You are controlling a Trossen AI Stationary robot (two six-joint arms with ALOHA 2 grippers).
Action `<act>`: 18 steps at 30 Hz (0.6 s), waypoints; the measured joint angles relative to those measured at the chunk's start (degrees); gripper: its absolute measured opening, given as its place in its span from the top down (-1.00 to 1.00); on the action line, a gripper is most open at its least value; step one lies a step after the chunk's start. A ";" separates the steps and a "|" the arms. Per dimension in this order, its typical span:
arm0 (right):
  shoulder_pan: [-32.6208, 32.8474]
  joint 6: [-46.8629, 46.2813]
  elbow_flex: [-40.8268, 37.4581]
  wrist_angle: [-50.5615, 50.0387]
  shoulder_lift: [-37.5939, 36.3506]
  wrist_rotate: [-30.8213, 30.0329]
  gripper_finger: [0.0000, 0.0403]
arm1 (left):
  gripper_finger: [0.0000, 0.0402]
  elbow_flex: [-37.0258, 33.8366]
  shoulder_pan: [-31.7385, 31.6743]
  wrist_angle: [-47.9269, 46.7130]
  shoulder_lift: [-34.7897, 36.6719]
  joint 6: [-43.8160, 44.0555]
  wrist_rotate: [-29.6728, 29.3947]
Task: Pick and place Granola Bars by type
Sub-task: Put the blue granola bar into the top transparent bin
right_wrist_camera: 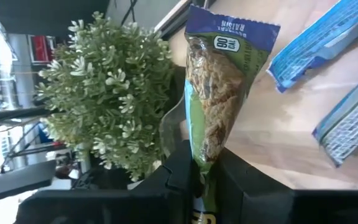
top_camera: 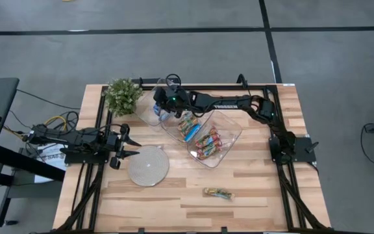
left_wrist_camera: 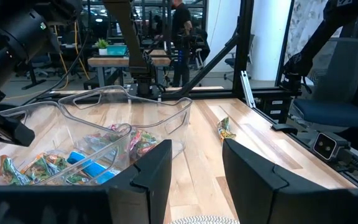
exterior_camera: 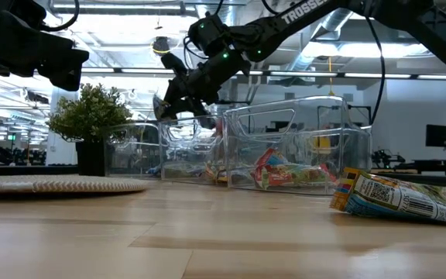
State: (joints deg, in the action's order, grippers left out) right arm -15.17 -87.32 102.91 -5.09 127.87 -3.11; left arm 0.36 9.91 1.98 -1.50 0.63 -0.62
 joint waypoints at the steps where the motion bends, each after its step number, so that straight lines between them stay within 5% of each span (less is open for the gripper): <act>1: -0.08 0.47 0.00 -0.20 0.00 -0.03 0.82 | 0.31 0.00 0.00 0.00 0.00 -0.01 0.00; 18: -1.10 0.80 0.00 -0.26 0.00 -1.77 0.48 | 0.31 0.02 0.00 0.00 0.00 0.01 0.00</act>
State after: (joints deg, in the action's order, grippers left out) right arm -16.27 -86.52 102.91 -5.34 127.87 -4.87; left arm 0.38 9.92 1.98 -1.50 0.64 -0.62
